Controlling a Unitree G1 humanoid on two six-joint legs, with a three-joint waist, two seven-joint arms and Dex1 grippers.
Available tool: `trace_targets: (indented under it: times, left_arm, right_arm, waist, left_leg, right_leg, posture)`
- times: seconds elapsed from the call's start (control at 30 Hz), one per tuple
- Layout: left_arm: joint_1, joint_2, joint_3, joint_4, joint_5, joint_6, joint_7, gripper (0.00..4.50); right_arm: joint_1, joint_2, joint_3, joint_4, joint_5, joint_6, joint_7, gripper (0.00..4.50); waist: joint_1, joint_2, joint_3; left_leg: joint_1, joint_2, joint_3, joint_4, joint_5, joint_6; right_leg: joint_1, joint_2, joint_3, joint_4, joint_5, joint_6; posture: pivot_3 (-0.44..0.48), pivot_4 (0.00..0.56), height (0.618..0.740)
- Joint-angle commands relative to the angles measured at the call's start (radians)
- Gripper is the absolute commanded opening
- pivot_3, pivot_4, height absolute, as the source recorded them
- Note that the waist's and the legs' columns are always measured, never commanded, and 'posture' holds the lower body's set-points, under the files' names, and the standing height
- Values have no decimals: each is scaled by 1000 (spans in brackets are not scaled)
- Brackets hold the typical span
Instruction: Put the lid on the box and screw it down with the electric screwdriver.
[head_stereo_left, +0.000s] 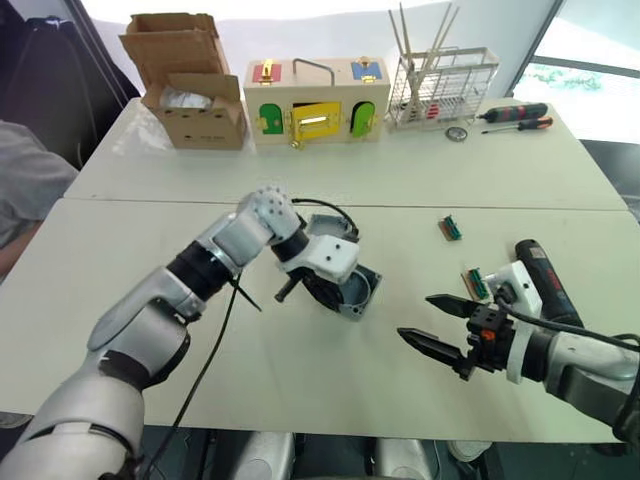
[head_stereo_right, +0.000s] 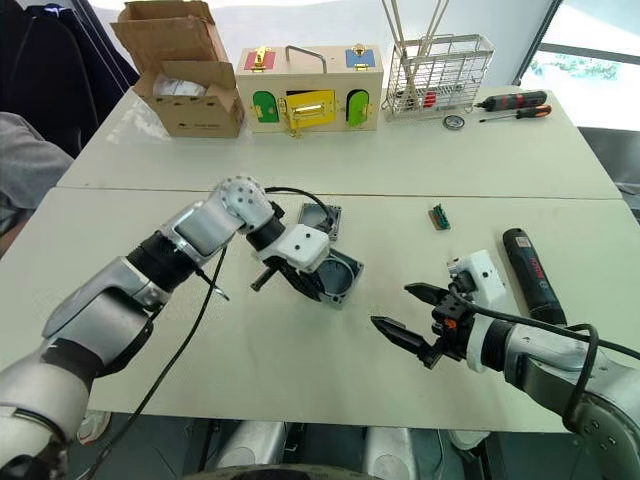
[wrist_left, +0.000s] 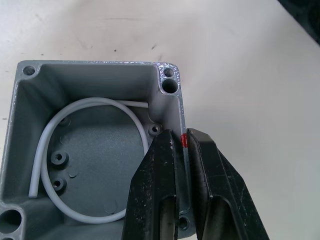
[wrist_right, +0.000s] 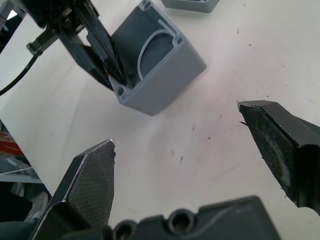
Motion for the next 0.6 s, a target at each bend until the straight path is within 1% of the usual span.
trace_targets:
  times: [0.03, 0.17, 0.3, 0.47, 0.5, 0.53, 0.6]
  left_arm:
    - [-62, -3, -73, 69, -80, -119, -7, 26]
    - [-105, -21, -148, 164, -136, -196, -7, 26]
    - [-141, -56, -196, 268, -176, -263, -7, 26]
    - [-173, -74, -262, 312, -248, -263, -7, 26]
    - [-177, -73, -274, 309, -265, -259, -7, 847]
    - [-178, -71, -281, 298, -288, -245, -7, 1171]
    - [-174, -62, -277, 280, -311, -229, -7, 2081]
  right_arm:
    - [26, 17, -32, -63, 30, -25, -34, 4500]
    - [82, 34, -57, -115, 71, -31, -88, 4500]
    - [139, 32, -85, -167, 133, -43, -152, 4500]
    - [160, 5, -102, -195, 206, -64, -226, 4500]
    - [162, -2, -106, -197, 221, -69, -239, 4500]
    - [163, -13, -110, -198, 237, -74, -250, 4500]
    - [163, -36, -114, -196, 263, -80, -261, 4500]
  waist:
    - [-2, 0, 0]
    - [-3, 0, 0]
    - [-3, 0, 0]
    - [-5, -1, 0]
    - [-5, -1, 0]
    - [-5, -1, 0]
    - [-5, -1, 0]
  left_leg:
    - [0, 0, 0, 0, 0, 0]
    - [0, 0, 0, 0, 0, 1]
    - [0, 0, 0, 1, 0, 1]
    - [1, 0, 0, 1, 0, 1]
    - [1, 0, 0, 1, 0, 1]
    - [1, 0, 0, 1, 0, 1]
    - [1, 0, 0, 1, 0, 1]
  right_leg:
    - [0, 0, 0, 0, 0, 0]
    - [0, 0, 0, 0, 0, 0]
    - [0, 1, 0, 2, 0, 0]
    - [0, 1, 0, 3, 0, 1]
    - [0, 1, 0, 4, 0, 1]
    - [0, 1, 0, 4, 0, 1]
    - [0, 1, 0, 4, 0, 1]
  posture:
    - [0, 150, 740]
    - [0, 150, 740]
    - [0, 150, 740]
    - [0, 150, 740]
    - [0, 150, 740]
    - [0, 150, 740]
    - [0, 150, 740]
